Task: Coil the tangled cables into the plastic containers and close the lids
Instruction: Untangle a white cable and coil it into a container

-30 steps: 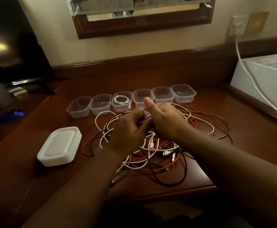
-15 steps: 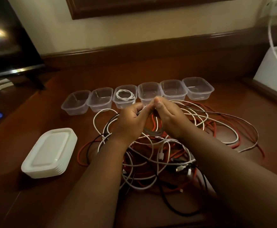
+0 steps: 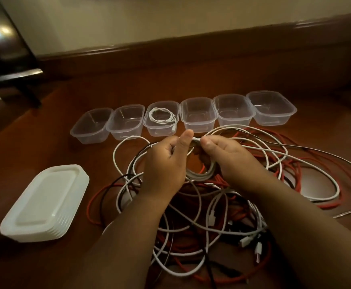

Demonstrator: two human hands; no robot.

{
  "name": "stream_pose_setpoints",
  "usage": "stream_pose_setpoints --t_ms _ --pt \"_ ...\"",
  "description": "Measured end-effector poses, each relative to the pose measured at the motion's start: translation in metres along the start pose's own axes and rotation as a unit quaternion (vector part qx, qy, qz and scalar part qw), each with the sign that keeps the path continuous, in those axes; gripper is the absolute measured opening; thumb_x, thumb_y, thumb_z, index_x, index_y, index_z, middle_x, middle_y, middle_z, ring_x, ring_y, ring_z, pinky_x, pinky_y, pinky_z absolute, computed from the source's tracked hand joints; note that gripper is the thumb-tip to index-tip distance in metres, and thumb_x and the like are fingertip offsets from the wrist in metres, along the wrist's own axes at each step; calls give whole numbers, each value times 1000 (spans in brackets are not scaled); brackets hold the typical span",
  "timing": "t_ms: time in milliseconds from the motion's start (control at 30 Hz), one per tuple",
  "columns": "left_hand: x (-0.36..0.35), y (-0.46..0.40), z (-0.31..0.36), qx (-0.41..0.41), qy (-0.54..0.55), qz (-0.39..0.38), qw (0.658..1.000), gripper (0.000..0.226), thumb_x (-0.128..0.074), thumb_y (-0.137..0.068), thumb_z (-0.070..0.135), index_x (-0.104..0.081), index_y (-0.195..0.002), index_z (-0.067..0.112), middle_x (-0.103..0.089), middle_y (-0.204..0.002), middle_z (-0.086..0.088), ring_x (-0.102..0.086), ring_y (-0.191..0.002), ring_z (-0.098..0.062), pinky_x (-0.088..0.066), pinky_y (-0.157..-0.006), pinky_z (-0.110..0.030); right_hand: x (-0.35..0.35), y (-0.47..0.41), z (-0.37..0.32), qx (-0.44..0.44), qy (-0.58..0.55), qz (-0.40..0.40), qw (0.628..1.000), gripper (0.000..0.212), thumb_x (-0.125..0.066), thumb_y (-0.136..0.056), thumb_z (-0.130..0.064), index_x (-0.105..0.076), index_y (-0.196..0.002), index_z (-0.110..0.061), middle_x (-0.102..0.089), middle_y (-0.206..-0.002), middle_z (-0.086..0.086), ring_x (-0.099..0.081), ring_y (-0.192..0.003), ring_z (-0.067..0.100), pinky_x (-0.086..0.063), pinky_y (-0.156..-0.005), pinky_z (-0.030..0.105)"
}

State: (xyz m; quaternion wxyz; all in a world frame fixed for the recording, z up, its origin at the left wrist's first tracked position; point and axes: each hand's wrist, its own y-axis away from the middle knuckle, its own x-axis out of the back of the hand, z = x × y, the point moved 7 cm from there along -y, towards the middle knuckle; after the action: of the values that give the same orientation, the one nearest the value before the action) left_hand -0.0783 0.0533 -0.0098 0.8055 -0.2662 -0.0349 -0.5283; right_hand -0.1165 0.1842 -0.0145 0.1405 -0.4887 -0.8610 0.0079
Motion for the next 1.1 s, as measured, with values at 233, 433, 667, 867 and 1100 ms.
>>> stream_pose_setpoints --t_ms 233,433,667,867,1100 --pt "-5 3 6 -20 -9 -42 999 57 -44 -93 60 -62 -74 10 -50 -55 2 -48 -52 -13 -43 -49 -24 5 4 4 29 104 36 994 33 -36 -104 -35 -51 -75 -29 -54 -62 -16 -48 -58 -3 -36 -58 15" --pt "8 -3 8 -68 9 -54 996 12 -49 -96 22 -60 -96 26 -60 -83 2 -57 -72 -19 -52 -64 -38 11 6 -4 117 268 49 955 31 -30 -102 -45 -43 -76 -33 -48 -70 -12 -48 -66 3 -32 -56 17" --pt "-1 -1 0 19 45 -52 997 12 -64 -94 24 -74 -97 31 -72 -96 6 -70 -92 -19 -59 -82 -49 19 9 -6 147 194 112 963 31 -29 -100 -44 -50 -83 -29 -51 -69 -8 -51 -69 8 -37 -57 18" --pt "-18 11 -5 139 205 -69 966 31 -47 -101 11 -78 -97 15 -75 -99 -10 -70 -98 -25 -53 -94 -50 19 6 0 112 176 123 970 29 -33 -102 -36 -46 -77 -30 -49 -64 -8 -50 -61 1 -38 -54 14" --pt "-27 19 -12 228 331 -130 907 42 -59 -83 35 -74 -108 6 -71 -109 -21 -66 -98 -28 -50 -93 -44 19 5 2 94 235 118 960 36 -24 -96 -50 -50 -90 -25 -53 -70 -10 -51 -60 4 -37 -53 15"
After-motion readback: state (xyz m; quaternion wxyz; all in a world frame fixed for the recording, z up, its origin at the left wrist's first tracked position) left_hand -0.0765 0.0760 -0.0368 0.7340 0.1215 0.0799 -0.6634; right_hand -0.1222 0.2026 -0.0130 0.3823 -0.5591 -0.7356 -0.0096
